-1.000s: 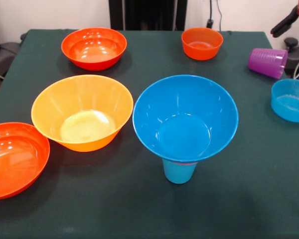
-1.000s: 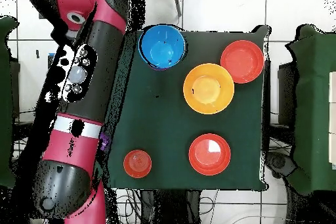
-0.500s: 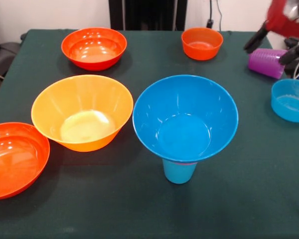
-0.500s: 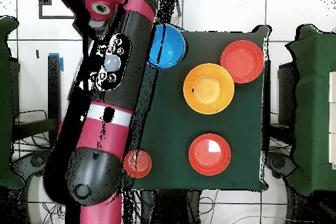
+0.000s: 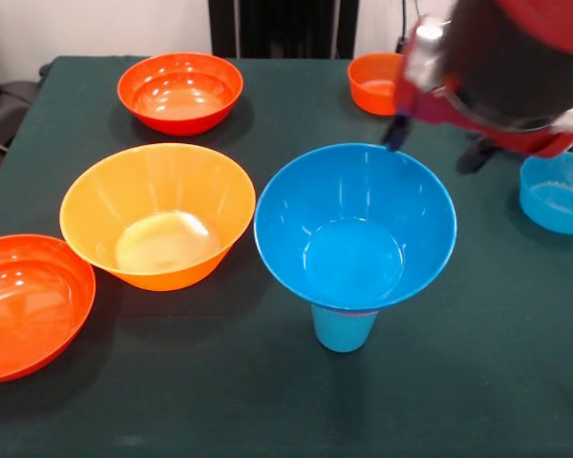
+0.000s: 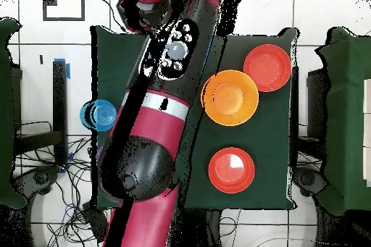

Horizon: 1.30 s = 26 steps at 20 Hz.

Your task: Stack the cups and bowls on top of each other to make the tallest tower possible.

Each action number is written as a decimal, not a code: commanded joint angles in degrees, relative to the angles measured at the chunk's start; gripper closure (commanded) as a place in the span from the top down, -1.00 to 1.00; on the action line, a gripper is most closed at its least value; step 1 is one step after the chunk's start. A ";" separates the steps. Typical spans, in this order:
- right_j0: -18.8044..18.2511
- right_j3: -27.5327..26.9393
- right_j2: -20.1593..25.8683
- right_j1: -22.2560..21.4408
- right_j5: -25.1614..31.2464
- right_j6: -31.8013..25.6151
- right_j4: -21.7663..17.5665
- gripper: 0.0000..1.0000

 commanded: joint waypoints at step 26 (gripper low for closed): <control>-8.24 -1.58 -42.75 -2.44 -14.54 -28.94 29.46 1.00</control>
